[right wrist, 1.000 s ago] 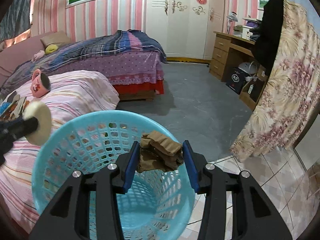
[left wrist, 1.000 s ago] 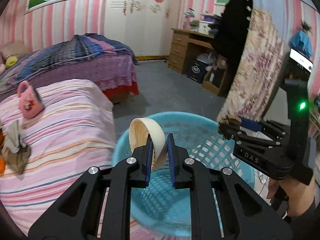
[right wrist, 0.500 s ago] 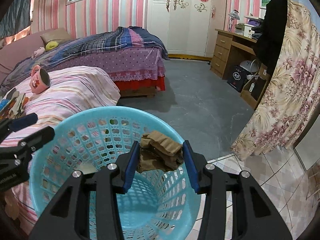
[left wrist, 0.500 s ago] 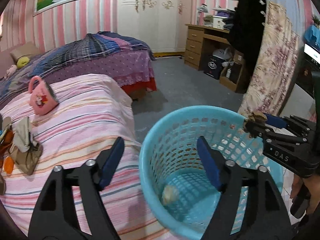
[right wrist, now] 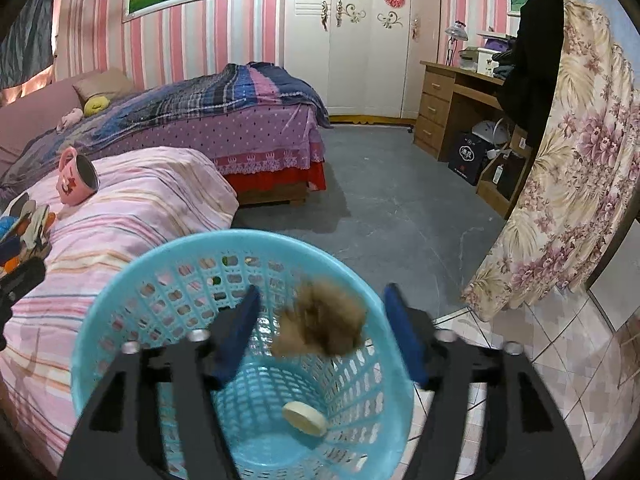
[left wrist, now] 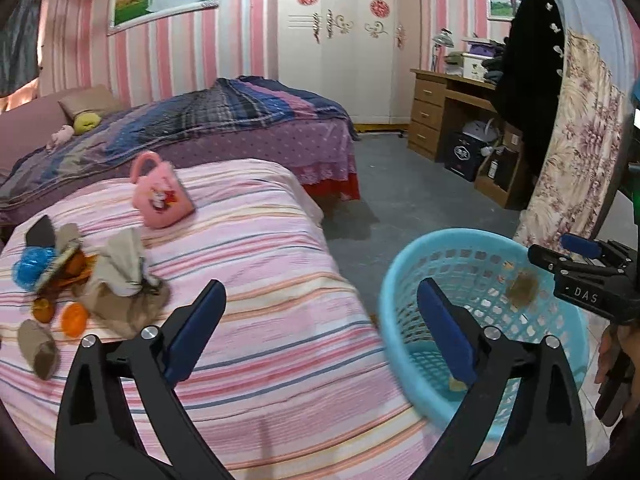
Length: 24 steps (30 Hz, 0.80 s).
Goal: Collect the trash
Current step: 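Open the left gripper to drop the tape roll while the right drops the brown paper, then move both grippers back over the bed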
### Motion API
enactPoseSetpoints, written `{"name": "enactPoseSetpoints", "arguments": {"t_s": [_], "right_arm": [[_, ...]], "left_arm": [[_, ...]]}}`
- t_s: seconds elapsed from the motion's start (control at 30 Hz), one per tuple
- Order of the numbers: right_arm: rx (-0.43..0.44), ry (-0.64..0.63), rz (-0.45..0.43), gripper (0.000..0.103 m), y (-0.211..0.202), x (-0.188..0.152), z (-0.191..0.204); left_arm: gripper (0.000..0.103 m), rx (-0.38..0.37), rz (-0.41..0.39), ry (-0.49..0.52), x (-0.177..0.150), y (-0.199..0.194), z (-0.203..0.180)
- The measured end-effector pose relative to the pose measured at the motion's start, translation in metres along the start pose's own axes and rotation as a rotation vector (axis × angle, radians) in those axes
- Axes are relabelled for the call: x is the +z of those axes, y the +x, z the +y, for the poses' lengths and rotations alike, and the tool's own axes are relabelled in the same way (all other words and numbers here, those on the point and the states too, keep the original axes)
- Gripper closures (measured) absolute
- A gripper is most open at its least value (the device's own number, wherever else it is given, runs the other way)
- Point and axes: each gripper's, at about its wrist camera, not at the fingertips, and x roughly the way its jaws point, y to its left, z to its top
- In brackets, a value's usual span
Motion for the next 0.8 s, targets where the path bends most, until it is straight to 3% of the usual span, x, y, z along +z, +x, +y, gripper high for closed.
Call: {"name": "enactPoseSetpoints", "arguments": {"t_s": [0.2, 0.37, 0.43, 0.8], "right_arm": [[-0.031, 0.019, -0.021, 0.014, -0.006, 0.007, 0.015], [-0.011, 0.062, -0.059, 0.013, -0.019, 0.017, 0.032], [-0.006, 0.068, -0.079, 0.006, -0.025, 0.019, 0.042], [0.055, -0.026, -0.127, 0.005, -0.037, 0.027, 0.128]], "left_arm": [[0.007, 0.07, -0.022, -0.027, -0.002, -0.02, 0.035], [0.006, 0.122, -0.035, -0.059, -0.004, -0.037, 0.072], [0.006, 0.161, -0.046, -0.054, -0.007, -0.046, 0.088], [0.006, 0.341, -0.076, -0.06, -0.023, -0.088, 0.196]]}}
